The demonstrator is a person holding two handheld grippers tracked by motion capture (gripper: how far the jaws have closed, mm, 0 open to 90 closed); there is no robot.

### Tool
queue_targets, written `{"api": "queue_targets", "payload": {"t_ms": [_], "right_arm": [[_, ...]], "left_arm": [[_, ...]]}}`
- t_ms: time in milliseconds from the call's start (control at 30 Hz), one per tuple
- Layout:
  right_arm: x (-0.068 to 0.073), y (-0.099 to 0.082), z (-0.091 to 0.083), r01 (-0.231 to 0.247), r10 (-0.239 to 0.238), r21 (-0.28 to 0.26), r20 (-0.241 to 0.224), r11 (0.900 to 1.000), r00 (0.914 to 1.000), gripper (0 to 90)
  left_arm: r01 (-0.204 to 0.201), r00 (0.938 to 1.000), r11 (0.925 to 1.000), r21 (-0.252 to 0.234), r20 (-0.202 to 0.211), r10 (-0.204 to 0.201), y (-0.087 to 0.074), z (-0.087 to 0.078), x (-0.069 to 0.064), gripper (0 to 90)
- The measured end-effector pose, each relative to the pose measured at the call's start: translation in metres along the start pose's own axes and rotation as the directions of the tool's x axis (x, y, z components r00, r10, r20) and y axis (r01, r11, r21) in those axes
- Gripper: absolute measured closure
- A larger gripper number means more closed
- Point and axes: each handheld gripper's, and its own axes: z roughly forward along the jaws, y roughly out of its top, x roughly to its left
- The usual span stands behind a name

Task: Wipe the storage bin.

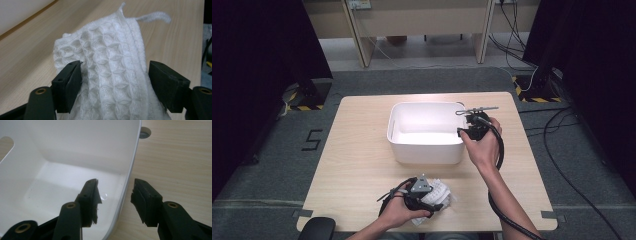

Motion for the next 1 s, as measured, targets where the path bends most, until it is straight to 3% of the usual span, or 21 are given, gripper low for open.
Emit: {"api": "queue_targets", "payload": {"t_ms": [133,267,467,633,767,833,1000], "right_arm": [[0.001,0.0,0.0,0.002,-0.002,0.004,-0.002,1.0,1.0,55.0],[0.0,0.0,-0.001,0.007,-0.007,0.002,-0.002,1.0,1.0,54.8],[0.0,-0.001,0.0,0.004,-0.004,0.013,-0.002,0.9999,1.0,54.8],[0.0,-0.001,-0.001,0.002,-0.002,0.014,-0.002,0.9999,1.0,55.8],[0.0,-0.001,-0.002,0.009,-0.009,0.011,0.001,0.9999,1.0,57.7],[0.0,-0.001,-0.004,0.01,-0.01,0.011,0.0,0.9999,1.0,60.3],[-0.001,-0.002,-0.007,0.001,-0.001,0.001,0.005,1.0,1.0,67.3]], "left_arm": [[-0.081,0.9963,0.996,0.038,-0.027,0.082,0.0,0.001,-0.005,29.9],[-0.088,0.995,0.9954,0.037,-0.044,0.09,-0.001,0.001,-0.006,32.2],[-0.064,0.9946,0.9977,0.021,-0.081,0.065,-0.002,-0.003,0.001,54.0],[0.015,0.996,0.9999,-0.006,-0.088,-0.016,-0.003,-0.004,0.008,69.8],[0.051,0.9948,0.9986,-0.017,-0.088,-0.052,-0.003,-0.009,0.013,74.3],[0.063,0.9926,0.997,-0.047,-0.101,-0.067,-0.003,-0.015,0.016,75.2],[0.091,0.9799,0.9874,-0.129,-0.165,-0.112,-0.002,-0.044,0.028,75.4]]}}
